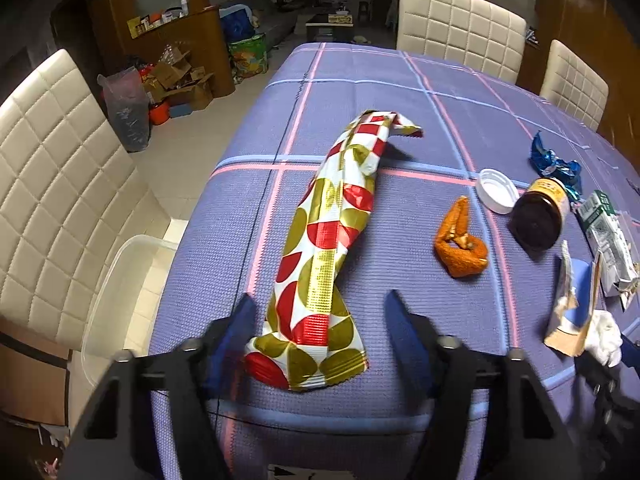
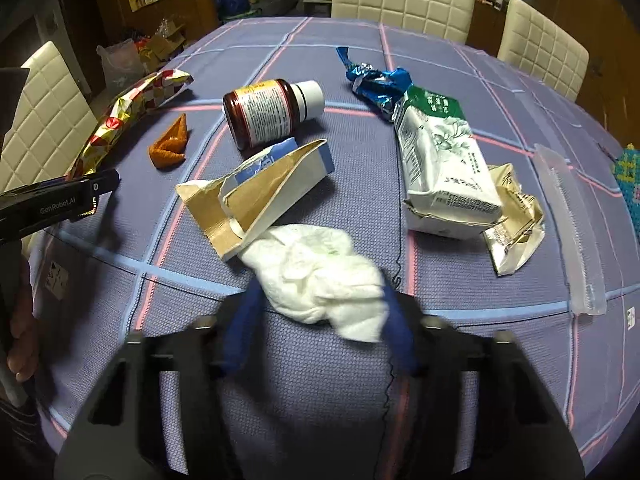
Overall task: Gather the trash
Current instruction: 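Grasp the red-and-gold candy wrapper with the left tool while the right tool grasps the white tissue, then carry both items to the bin and open the left tool over it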
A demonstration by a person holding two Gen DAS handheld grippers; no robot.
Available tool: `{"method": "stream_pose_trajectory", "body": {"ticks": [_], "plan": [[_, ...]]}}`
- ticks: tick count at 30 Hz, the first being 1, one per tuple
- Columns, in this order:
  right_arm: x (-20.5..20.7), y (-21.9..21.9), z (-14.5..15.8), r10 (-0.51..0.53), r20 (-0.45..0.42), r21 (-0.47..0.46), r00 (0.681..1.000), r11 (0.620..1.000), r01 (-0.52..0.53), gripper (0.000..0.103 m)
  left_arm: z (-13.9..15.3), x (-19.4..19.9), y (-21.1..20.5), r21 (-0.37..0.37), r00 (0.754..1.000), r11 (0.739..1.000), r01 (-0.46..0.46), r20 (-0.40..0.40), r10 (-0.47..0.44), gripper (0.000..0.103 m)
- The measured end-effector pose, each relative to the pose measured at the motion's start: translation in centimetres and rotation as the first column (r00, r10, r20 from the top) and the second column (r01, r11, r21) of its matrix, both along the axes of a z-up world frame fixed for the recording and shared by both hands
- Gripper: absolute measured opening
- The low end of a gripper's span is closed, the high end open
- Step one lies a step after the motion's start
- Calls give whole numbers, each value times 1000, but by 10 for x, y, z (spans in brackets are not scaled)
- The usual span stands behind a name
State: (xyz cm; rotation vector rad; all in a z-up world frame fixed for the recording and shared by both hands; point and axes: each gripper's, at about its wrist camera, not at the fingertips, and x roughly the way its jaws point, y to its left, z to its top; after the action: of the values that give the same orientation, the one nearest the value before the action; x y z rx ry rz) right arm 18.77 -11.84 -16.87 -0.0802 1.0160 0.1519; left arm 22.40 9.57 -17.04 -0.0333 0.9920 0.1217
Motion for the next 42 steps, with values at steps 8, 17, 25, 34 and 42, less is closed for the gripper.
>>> {"method": "stream_pose_trajectory", "body": {"ticks": [8, 17, 25, 34, 42], "plan": [[-9, -7, 11, -34, 23, -13, 999, 999, 34, 32, 11, -20, -7, -13, 999, 999, 37, 9, -37, 22], [-22, -14, 31, -111, 86, -63, 990, 991, 117, 32, 37, -53, -2, 0, 996, 999, 48, 79, -48, 22], [-37, 10, 50, -54, 128, -49, 990, 997, 60, 32, 48, -81, 14, -19, 993, 999, 30, 114, -28, 22], [-35, 60, 62, 53, 133, -39, 990, 998, -48, 32, 49, -107, 64, -36, 989, 997, -63, 133, 67, 22], [-25, 124, 64, 182, 138, -59, 974, 983, -175, 32, 36, -118, 109, -34, 982, 989, -147, 111, 150, 22]]}}
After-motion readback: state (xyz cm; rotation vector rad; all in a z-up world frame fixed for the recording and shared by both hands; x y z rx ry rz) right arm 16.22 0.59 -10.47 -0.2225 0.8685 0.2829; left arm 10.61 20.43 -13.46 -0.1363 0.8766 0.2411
